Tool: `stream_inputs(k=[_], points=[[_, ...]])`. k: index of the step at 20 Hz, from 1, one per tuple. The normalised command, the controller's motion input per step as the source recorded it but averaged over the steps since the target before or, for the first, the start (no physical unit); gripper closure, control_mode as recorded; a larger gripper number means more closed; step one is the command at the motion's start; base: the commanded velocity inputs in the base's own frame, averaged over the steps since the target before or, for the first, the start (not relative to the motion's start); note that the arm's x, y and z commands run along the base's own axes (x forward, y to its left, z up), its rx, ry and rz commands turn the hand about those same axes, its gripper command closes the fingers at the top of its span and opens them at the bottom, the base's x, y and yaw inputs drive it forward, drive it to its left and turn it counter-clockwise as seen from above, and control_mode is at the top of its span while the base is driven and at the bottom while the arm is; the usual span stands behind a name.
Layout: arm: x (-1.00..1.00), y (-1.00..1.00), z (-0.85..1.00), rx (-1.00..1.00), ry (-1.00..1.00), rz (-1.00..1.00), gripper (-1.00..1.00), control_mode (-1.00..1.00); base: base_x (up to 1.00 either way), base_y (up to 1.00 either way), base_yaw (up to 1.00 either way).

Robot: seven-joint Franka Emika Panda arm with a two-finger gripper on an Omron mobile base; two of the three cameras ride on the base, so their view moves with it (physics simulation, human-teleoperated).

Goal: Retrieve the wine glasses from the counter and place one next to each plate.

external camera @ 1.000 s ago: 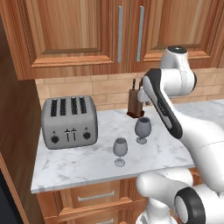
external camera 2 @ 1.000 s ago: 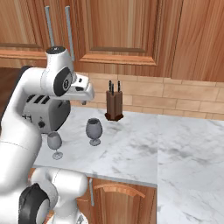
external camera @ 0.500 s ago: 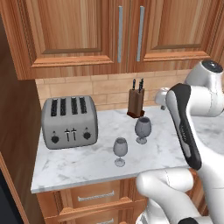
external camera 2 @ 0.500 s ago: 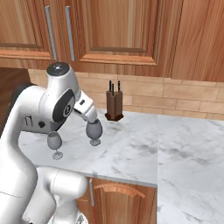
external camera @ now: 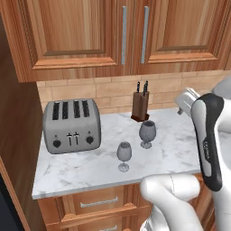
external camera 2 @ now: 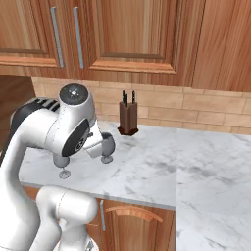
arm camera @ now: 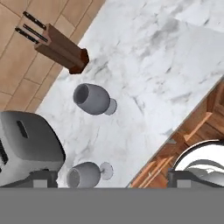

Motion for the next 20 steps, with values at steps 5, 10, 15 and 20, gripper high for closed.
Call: stream_inputs(k=[5, 10, 15, 20], points=[[-0.03, -0.02, -0.04, 0.41, 0.00, -0.09, -1.00, -1.00, 0.00, 0.00, 0.00], [0.00, -0.03, -0.25, 0.46, 0.09, 0.00, -1.00, -1.00, 0.00, 0.00, 0.00], [0.10, -0.02, -0.17, 0.34, 0.21, 0.01, -1.00, -1.00, 0.00, 0.00, 0.00], [0.28, 0.00, -0.07, 0.12, 0.27, 0.08, -1.00, -1.00, 0.00, 0.00, 0.00]])
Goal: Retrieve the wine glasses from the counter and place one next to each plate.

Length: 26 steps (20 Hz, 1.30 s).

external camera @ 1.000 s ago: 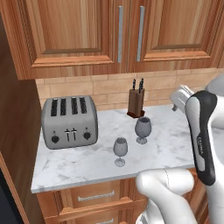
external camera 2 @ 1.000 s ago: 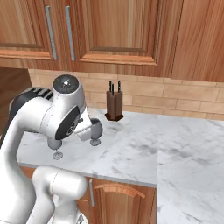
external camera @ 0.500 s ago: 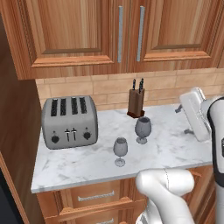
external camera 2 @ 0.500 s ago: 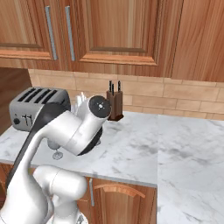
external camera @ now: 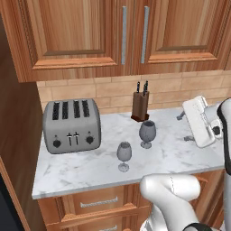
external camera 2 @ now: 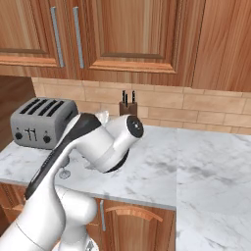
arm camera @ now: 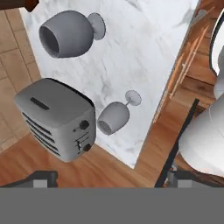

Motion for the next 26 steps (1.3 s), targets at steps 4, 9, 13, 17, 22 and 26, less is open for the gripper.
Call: stream_inputs(k=[4, 9, 13, 17, 22, 26], points=[[0.30, -0.03, -0.12, 0.11, 0.33, 0.06, -1.00, -1.00, 0.00, 0.00, 0.00], [0.21, -0.25, -0.16, 0.21, 0.20, 0.01, -1.00, -1.00, 0.00, 0.00, 0.00], [0.29, -0.16, -0.29, 0.20, 0.18, 0.00, -1.00, -1.00, 0.00, 0.00, 0.00], [0.32, -0.06, -0.35, 0.21, 0.11, 0.00, -1.00, -1.00, 0.00, 0.00, 0.00], [0.24, -0.01, -0.35, 0.15, 0.08, 0.00, -1.00, -1.00, 0.00, 0.00, 0.00], [0.14, -0.05, -0.30, 0.00, 0.12, 0.00, -1.00, -1.00, 0.00, 0.00, 0.00]])
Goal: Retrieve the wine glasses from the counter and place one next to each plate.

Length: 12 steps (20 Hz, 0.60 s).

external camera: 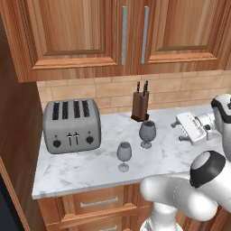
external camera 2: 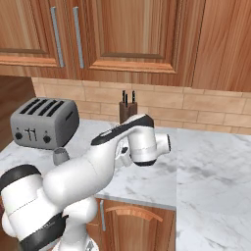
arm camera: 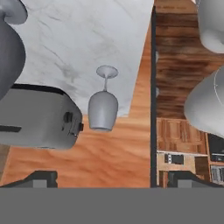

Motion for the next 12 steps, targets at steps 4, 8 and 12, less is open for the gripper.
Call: stream_inputs(k=[4, 8, 12], points=[[0.35, 0.00, -0.35, 0.00, 0.15, 0.00, -1.00, -1.00, 0.00, 0.00, 0.00], [0.27, 0.00, -0.26, 0.00, 0.01, 0.00, -1.00, -1.00, 0.00, 0.00, 0.00], [0.33, 0.00, -0.22, 0.00, 0.00, 0.00, -1.00, -1.00, 0.00, 0.00, 0.00]])
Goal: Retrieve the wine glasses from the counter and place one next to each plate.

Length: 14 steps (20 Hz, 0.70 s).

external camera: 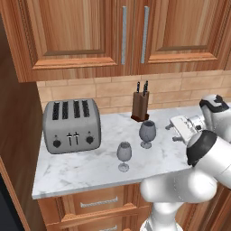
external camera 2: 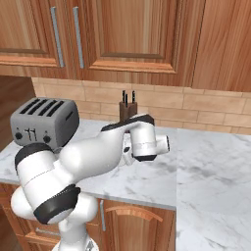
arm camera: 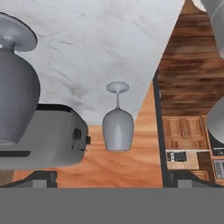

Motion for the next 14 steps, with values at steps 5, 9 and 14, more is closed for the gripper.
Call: stream_inputs(k=[5, 9, 14], points=[[0.31, 0.00, -0.08, 0.00, 0.00, 0.00, -1.00, -1.00, 0.00, 0.00, 0.00], [0.30, 0.00, -0.10, 0.00, 0.00, 0.00, -1.00, -1.00, 0.00, 0.00, 0.00], [0.16, 0.00, -0.22, 0.00, -0.02, 0.00, -1.00, -1.00, 0.00, 0.00, 0.00]])
